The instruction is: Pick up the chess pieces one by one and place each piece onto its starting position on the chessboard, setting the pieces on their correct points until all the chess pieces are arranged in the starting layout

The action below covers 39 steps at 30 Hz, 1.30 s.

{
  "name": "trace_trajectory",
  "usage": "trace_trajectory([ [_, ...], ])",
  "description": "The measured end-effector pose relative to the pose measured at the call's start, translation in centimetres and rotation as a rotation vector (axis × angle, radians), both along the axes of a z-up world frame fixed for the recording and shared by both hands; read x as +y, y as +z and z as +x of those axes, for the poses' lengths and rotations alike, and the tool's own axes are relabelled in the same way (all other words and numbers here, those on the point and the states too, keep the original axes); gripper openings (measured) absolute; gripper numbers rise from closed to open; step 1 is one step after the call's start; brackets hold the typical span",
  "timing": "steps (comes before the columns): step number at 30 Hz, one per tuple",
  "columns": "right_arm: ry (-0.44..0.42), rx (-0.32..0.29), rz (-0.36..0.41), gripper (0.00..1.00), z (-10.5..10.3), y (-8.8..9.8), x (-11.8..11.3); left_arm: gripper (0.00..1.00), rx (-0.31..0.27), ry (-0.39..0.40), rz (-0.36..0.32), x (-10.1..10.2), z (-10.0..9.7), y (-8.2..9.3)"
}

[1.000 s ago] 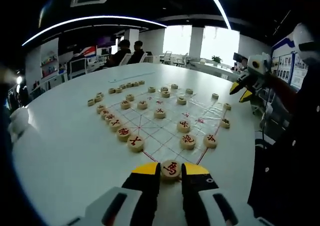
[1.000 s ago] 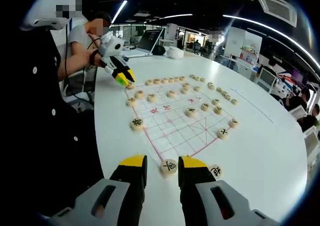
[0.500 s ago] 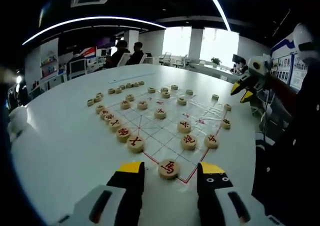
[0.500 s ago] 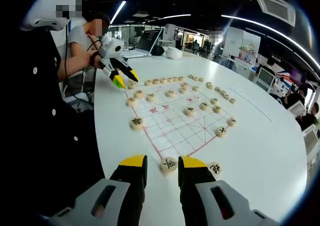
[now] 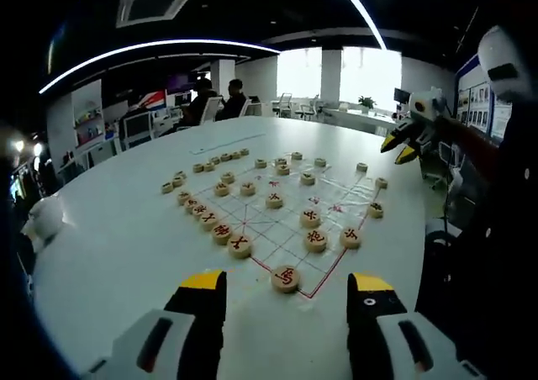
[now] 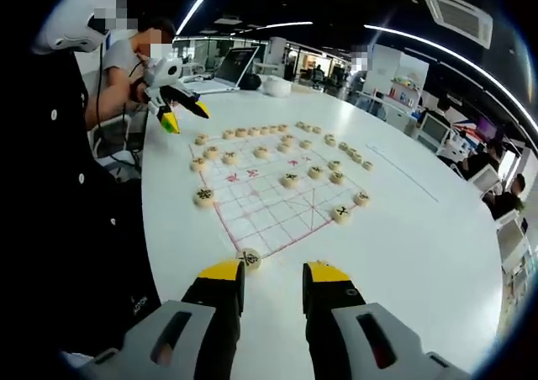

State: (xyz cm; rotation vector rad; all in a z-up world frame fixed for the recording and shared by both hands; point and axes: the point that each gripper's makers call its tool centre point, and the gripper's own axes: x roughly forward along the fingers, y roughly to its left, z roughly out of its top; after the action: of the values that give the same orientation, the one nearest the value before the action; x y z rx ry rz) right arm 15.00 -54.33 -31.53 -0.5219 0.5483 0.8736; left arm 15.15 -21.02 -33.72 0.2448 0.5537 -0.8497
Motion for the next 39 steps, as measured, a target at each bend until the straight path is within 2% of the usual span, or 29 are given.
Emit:
trace_trajectory([
  [9,0.01,0.018,-0.089,0.34,1.7,-1.0,-2.1,0.6,-0.031,0.01,0.027,0.4,-0.6,1.0],
  [12,0.031,0.029,-0.119,0.34,2.1,-1.6,-1.8,0.6,-0.043,0.015,0.026,0.3,-0.8,1.4],
  [16,0.062,0.031,-0.119,0.34,2.2,-1.2,-0.8,0.6,-0.047,0.018,0.017,0.3,-1.1,1.7],
  [21,0.086,0.039,-0.156,0.34,2.8,-1.6,-0.7,0.6,-0.041,0.018,0.021,0.4,-1.6,1.4],
  [25,0.111,0.063,-0.218,0.33,3.4,-2.8,-0.8,0.6,-0.035,0.019,0.017,0.5,-2.0,1.3],
  [30,0.137,0.104,-0.256,0.32,4.1,-4.2,-0.6,0.59,-0.032,0.014,0.023,0.7,-2.6,1.1],
  [39,0.146,0.143,-0.261,0.26,5.1,-5.1,-0.4,0.57,-0.018,0.02,0.025,1.1,-3.4,0.7],
])
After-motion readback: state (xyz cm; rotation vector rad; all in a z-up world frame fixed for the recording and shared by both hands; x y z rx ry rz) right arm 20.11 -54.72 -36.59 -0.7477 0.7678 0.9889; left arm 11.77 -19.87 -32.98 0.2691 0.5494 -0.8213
